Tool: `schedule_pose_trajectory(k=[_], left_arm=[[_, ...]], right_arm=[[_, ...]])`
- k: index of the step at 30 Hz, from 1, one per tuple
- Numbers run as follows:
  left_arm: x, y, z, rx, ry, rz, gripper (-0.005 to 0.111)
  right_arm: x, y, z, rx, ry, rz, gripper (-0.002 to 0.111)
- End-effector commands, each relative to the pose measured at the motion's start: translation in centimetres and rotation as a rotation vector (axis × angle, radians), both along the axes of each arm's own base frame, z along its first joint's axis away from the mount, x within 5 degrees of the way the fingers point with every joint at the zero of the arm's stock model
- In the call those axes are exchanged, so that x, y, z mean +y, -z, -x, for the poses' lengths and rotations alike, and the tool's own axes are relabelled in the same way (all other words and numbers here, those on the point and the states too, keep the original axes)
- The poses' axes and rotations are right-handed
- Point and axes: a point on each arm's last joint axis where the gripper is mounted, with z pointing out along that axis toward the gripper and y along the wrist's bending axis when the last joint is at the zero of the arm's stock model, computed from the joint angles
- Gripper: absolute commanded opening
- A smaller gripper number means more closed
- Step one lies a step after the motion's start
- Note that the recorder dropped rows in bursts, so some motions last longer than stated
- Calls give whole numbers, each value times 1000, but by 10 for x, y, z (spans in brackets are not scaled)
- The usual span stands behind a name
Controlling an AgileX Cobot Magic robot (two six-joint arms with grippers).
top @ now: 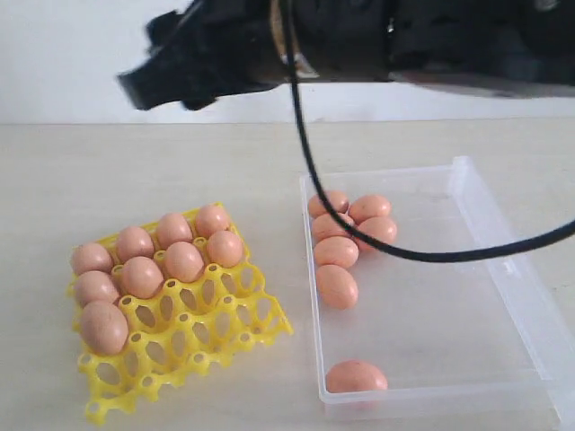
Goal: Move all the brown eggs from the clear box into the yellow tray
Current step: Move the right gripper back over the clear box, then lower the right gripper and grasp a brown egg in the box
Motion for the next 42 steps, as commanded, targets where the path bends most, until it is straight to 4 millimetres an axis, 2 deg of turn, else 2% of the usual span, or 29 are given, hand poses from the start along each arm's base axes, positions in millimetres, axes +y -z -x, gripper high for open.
schedule_pose_trajectory(k=[1, 4, 7, 9, 11, 14, 17, 19, 23, 27, 30, 36, 42], left_arm=[[0, 0, 0, -5, -2, -3, 4], [0, 0, 0, -5, -2, -3, 4], [0, 0, 0, -5, -2, -3, 4], [0, 0, 0, -5, -2, -3, 4], [0, 0, 0, -5, -2, -3, 4], [0, 0, 0, -5, -2, -3, 4], [0, 0, 0, -5, -2, -3, 4], [0, 0, 0, -5, -2, -3, 4], [0, 0, 0, -5, -2, -3, 4], [0, 0, 0, -5, -2, -3, 4], [0, 0, 0, -5, -2, -3, 4], [0, 0, 0, -5, -2, -3, 4], [0, 0, 0, -5, -2, -3, 4]], right_arm=[[-39, 8, 6, 157, 269, 272, 58], [-49, 30, 18, 389, 287, 481, 58], [-42, 56, 25, 575, 167, 629, 58], [-35, 71, 23, 626, 94, 687, 58], [-28, 89, 15, 638, 68, 744, 58], [-29, 117, -4, 680, 115, 770, 58], [-43, 144, -21, 790, 232, 769, 58], [-54, 155, -29, 847, 275, 767, 58], [-66, 163, -39, 906, 230, 722, 58], [-60, 165, -40, 911, 40, 667, 58], [-55, 165, -45, 838, -56, 641, 58], [-60, 162, -60, 738, -38, 579, 58], [-67, 162, -65, 754, -5, 518, 58]])
